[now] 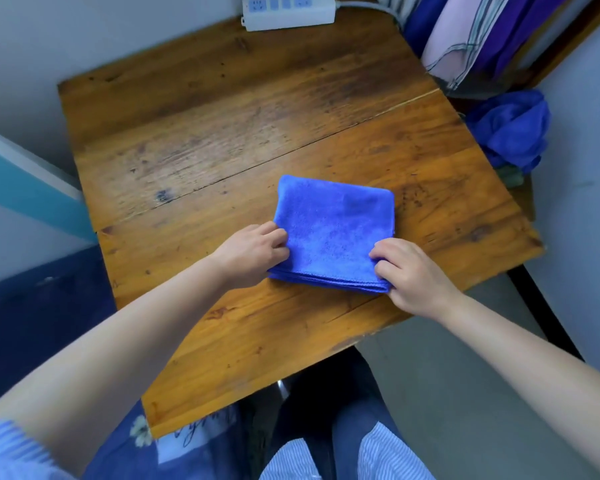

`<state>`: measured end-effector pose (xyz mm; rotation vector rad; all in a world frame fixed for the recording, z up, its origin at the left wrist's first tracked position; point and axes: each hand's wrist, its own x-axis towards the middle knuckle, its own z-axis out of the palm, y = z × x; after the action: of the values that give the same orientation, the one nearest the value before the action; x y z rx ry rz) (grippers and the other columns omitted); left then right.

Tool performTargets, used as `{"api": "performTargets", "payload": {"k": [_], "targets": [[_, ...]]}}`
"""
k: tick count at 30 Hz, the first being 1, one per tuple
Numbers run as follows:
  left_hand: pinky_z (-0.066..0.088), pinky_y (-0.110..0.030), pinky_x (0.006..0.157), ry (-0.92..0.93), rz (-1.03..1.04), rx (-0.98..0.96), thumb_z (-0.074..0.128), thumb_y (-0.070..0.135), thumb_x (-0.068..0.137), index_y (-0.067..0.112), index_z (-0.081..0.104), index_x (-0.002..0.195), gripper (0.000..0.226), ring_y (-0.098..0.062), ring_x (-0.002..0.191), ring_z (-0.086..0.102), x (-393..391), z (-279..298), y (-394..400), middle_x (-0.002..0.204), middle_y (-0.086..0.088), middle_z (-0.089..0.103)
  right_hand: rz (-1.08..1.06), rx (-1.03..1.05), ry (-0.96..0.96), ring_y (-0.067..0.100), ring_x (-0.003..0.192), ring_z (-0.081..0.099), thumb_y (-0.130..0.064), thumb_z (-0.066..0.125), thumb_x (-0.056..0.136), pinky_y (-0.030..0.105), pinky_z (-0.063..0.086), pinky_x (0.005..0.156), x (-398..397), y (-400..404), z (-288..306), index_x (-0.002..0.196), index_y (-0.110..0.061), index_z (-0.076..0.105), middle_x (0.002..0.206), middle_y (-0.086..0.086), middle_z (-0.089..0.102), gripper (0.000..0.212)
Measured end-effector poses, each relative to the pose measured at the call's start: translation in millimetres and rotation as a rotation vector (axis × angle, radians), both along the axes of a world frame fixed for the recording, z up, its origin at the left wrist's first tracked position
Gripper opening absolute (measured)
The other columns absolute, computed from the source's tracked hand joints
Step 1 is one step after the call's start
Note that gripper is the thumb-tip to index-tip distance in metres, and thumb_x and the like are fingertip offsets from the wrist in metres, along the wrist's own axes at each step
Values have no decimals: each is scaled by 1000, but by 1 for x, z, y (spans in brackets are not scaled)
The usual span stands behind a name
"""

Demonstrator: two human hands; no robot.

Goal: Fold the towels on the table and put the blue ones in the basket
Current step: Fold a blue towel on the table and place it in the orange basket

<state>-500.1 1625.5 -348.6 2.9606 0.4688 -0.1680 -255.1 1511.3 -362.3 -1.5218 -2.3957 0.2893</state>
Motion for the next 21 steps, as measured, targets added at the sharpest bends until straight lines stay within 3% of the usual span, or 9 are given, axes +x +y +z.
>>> {"api": "performTargets", "payload": {"k": [5,7,9,11,16,19,21], "targets": [[50,-22,50,65,91,25,82,7,44,9,65,65,27,-24,65,64,-9,-15,-7,73,-9,66,44,-21,-54,34,73,66,10,49,54,36,54,68,-8,-7,-11,59,2,57,78,18,67,13],[50,-28,65,100,167,32,71,6,62,7,66,84,22,-27,87,62,-13,-23,-10,95,-12,65,51,-42,-91,35,76,67,13,64,44,39,55,70,-9,-9,-16,61,2,59,81,19,67,21],[43,-34,84,215,229,6,51,8,80,7,57,108,29,-26,115,48,-16,-32,-11,122,-11,52,42,-64,-99,35,80,67,14,69,41,42,55,74,-8,-10,-21,64,3,60,85,21,68,27],[38,-34,89,261,299,-46,42,8,84,8,52,115,33,-24,121,40,-18,-33,-14,130,-9,45,57,-60,-107,36,83,67,14,64,47,44,55,77,-6,-11,-22,65,3,60,88,21,67,22],[43,-37,81,-126,746,-237,48,3,84,1,55,109,26,-31,106,49,-5,-27,-13,115,-15,55,48,-34,-150,31,87,68,13,58,51,52,49,82,3,-6,-19,67,-3,66,90,16,70,23],[41,-31,84,-312,1162,-466,50,20,91,5,49,120,32,-24,108,53,20,-23,6,116,-9,57,-54,27,-71,32,81,69,3,40,63,51,52,77,7,17,-13,70,1,68,84,17,70,29],[41,-28,77,-425,1330,-682,51,28,91,7,45,125,40,-19,96,54,37,-23,23,110,-6,58,-191,42,-62,35,82,69,4,49,64,50,52,76,5,35,-8,76,4,69,85,19,70,23]]}}
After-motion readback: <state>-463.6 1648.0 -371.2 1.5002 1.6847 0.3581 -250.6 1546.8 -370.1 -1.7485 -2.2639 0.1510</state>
